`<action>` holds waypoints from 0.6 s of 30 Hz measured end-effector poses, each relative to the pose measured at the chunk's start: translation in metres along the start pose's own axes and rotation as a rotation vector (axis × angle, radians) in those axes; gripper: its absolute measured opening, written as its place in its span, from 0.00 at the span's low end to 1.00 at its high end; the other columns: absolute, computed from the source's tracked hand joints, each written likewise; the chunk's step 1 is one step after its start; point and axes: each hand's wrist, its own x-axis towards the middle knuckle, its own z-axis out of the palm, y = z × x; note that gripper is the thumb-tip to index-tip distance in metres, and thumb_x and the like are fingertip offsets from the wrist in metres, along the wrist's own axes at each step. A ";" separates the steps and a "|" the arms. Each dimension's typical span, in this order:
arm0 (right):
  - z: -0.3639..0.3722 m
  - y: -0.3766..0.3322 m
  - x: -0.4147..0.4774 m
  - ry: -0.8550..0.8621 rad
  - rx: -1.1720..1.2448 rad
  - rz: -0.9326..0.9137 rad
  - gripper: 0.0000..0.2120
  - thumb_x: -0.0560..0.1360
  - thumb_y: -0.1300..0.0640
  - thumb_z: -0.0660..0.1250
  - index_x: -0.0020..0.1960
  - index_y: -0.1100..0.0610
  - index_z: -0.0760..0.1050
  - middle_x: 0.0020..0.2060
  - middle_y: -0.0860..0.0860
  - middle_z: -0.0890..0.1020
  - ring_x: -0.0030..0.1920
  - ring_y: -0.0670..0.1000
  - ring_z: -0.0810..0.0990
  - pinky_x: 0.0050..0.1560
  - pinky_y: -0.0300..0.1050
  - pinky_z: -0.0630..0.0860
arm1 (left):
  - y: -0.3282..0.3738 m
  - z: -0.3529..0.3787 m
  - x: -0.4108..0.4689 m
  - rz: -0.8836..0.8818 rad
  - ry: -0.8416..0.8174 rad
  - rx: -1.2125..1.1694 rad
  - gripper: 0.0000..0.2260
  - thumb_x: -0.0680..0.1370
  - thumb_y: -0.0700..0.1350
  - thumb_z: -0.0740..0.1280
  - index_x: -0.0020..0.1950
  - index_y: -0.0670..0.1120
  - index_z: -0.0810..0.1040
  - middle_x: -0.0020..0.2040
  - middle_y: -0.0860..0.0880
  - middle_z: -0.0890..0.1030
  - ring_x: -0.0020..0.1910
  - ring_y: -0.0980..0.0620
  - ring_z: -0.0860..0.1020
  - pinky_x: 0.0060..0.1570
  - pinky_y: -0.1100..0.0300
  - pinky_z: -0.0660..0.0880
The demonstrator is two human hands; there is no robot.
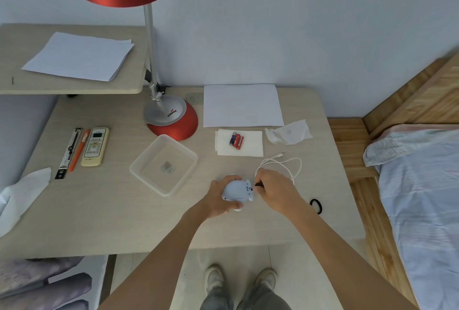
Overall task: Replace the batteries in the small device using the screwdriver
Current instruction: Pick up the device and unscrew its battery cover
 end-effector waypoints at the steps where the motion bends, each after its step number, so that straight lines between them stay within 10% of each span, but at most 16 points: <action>1: 0.000 -0.001 0.001 0.003 -0.013 0.007 0.05 0.83 0.54 0.65 0.53 0.56 0.75 0.48 0.51 0.82 0.48 0.58 0.82 0.48 0.52 0.78 | 0.000 0.000 0.000 0.003 -0.002 -0.004 0.35 0.69 0.47 0.83 0.70 0.68 0.74 0.66 0.46 0.65 0.62 0.43 0.76 0.41 0.56 0.87; 7: -0.006 -0.003 0.006 -0.017 -0.056 0.043 0.15 0.84 0.45 0.65 0.46 0.55 0.74 0.43 0.54 0.81 0.44 0.58 0.82 0.46 0.52 0.79 | -0.002 -0.001 0.002 0.002 -0.001 0.002 0.35 0.68 0.48 0.83 0.71 0.68 0.74 0.67 0.46 0.65 0.62 0.41 0.77 0.41 0.55 0.87; 13: -0.015 -0.009 0.007 -0.135 -0.027 0.023 0.10 0.81 0.53 0.67 0.58 0.56 0.74 0.50 0.53 0.82 0.49 0.58 0.82 0.53 0.56 0.81 | -0.004 -0.001 0.004 0.000 -0.003 0.004 0.35 0.67 0.50 0.83 0.70 0.70 0.74 0.68 0.46 0.66 0.63 0.39 0.78 0.41 0.53 0.87; 18: -0.013 -0.008 0.010 -0.131 -0.094 0.030 0.11 0.83 0.55 0.63 0.43 0.55 0.69 0.38 0.52 0.76 0.41 0.58 0.78 0.42 0.50 0.72 | -0.005 -0.001 0.004 0.005 -0.008 -0.001 0.35 0.68 0.49 0.83 0.70 0.70 0.74 0.68 0.45 0.66 0.62 0.39 0.78 0.40 0.55 0.86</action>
